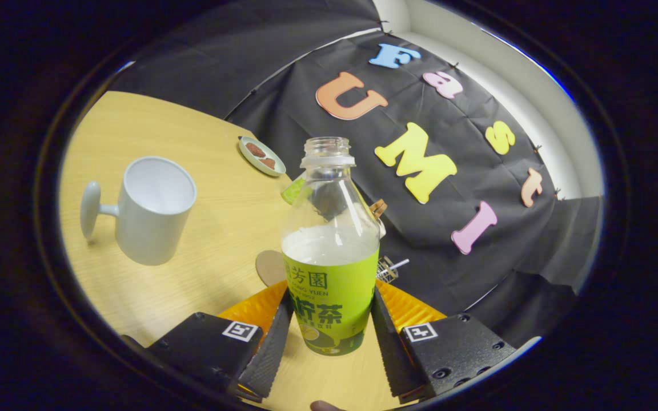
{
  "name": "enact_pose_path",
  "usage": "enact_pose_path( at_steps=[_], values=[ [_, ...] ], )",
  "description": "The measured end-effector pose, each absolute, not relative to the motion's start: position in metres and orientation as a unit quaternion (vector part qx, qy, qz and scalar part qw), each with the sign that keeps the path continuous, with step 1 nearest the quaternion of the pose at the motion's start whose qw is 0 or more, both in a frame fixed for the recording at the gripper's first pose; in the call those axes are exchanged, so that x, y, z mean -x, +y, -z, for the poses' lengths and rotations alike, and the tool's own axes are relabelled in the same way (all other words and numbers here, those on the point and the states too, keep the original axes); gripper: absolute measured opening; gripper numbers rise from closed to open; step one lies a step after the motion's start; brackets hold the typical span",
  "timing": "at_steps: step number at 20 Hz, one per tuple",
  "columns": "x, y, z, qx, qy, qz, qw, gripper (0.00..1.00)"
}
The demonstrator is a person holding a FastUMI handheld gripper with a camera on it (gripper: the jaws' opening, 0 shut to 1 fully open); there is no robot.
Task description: Take the bottle from table, then pour the juice into the cup, finally place the bottle on the coaster
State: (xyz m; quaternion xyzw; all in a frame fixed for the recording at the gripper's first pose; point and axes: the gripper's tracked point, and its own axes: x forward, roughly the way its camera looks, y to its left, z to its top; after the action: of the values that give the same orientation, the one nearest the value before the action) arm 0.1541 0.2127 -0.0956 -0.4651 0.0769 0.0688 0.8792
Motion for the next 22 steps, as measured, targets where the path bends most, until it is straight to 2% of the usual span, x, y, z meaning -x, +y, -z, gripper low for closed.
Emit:
enact_pose_path(
  at_steps=[22],
  values=[
    [-0.142,0.235,0.077,0.661,-0.034,-0.032,0.749,0.78]
  ],
)
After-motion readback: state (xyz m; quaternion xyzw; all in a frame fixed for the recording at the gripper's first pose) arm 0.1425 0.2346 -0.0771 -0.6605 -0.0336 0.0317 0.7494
